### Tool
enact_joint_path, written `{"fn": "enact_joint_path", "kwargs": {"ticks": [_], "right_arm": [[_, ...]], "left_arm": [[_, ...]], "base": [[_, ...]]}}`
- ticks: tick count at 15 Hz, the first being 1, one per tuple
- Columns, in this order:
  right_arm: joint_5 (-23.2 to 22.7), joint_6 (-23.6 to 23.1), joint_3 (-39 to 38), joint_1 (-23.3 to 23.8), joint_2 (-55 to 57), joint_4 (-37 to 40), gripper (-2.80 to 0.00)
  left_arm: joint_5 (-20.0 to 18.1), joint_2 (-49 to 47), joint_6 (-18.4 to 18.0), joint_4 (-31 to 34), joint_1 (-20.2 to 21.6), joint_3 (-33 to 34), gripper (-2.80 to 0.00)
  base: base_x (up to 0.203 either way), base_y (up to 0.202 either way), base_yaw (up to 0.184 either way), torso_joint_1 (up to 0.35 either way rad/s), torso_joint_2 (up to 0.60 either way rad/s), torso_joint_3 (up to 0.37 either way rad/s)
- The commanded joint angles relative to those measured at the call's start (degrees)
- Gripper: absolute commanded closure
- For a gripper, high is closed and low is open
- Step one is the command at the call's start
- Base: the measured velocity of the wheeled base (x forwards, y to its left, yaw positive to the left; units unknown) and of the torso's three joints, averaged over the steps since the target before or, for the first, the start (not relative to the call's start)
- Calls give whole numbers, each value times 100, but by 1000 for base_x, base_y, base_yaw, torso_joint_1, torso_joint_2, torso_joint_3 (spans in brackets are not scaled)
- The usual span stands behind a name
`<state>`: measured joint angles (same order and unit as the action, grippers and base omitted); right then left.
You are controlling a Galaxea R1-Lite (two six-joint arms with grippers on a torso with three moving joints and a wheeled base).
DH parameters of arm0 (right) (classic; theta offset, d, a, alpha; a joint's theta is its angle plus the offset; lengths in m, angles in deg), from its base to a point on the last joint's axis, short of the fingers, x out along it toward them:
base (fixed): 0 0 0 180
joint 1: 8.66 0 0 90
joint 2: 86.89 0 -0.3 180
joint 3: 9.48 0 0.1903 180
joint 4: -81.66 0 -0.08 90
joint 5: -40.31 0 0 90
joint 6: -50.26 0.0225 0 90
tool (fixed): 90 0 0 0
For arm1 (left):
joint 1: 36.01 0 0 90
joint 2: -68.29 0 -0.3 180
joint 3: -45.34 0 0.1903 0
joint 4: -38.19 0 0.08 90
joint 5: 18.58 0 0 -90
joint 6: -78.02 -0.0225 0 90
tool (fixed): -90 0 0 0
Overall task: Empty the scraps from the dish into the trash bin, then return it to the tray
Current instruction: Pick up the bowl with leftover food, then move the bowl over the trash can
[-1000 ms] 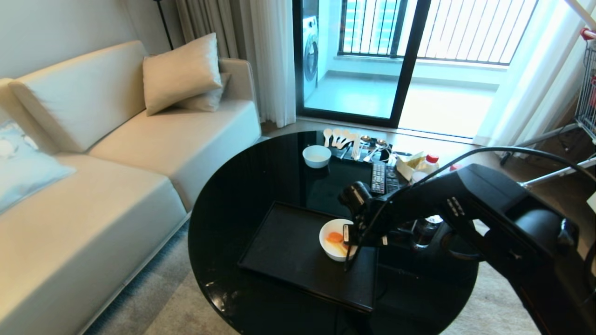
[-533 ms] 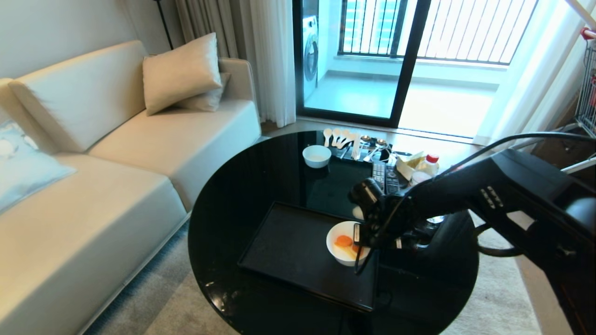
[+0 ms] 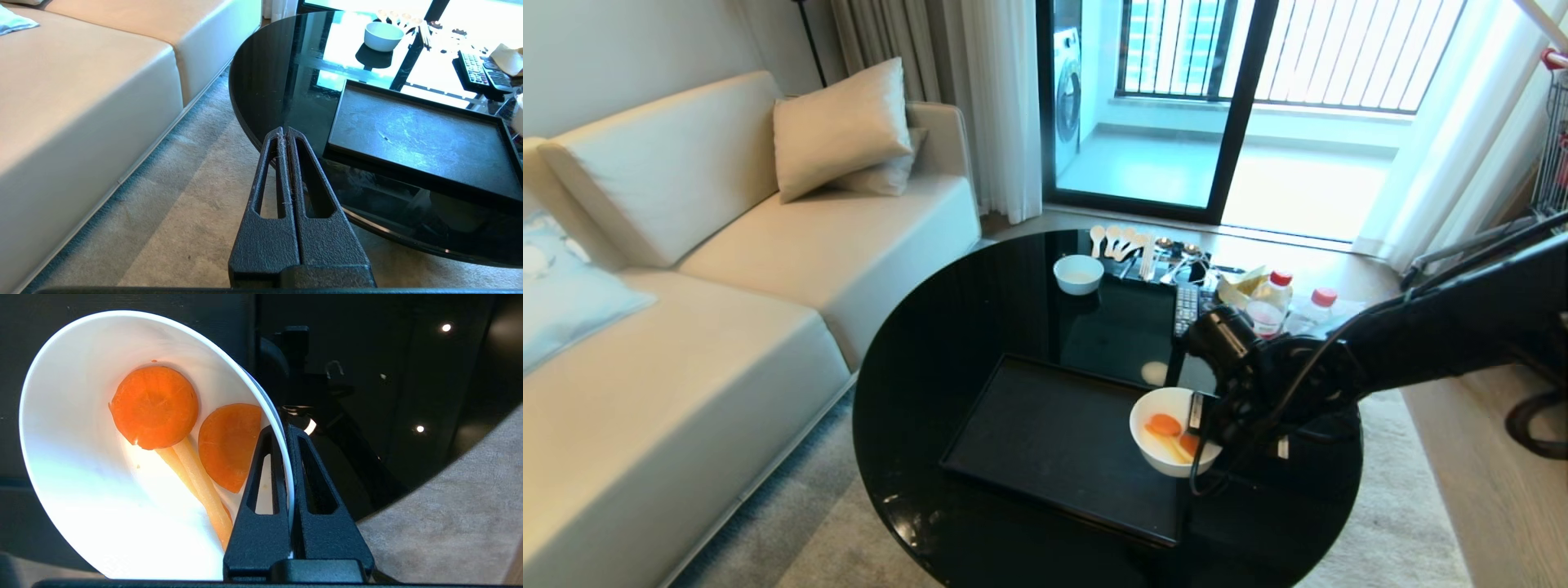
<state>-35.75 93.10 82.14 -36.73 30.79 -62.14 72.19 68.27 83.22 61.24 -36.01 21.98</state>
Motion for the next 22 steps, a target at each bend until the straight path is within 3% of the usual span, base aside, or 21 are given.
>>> {"fn": "enact_joint_path", "kwargs": {"ticks": [1, 12, 18, 22], "right_arm": [[11, 74, -575, 81, -938, -1, 0], [235, 94, -3267, 1000, -4163, 214, 0], [231, 100, -4093, 1250, -5333, 720, 0], [223, 102, -4223, 1269, -5485, 782, 0]], "left_arm": [[2, 2, 7, -4, 0, 0, 0], [2, 2, 7, -4, 0, 0, 0], [2, 2, 7, -4, 0, 0, 0], [2, 2, 7, -4, 0, 0, 0]], "base": [[0, 0, 0, 0, 0, 0], [0, 0, 0, 0, 0, 0], [0, 0, 0, 0, 0, 0], [0, 0, 0, 0, 0, 0]]}}
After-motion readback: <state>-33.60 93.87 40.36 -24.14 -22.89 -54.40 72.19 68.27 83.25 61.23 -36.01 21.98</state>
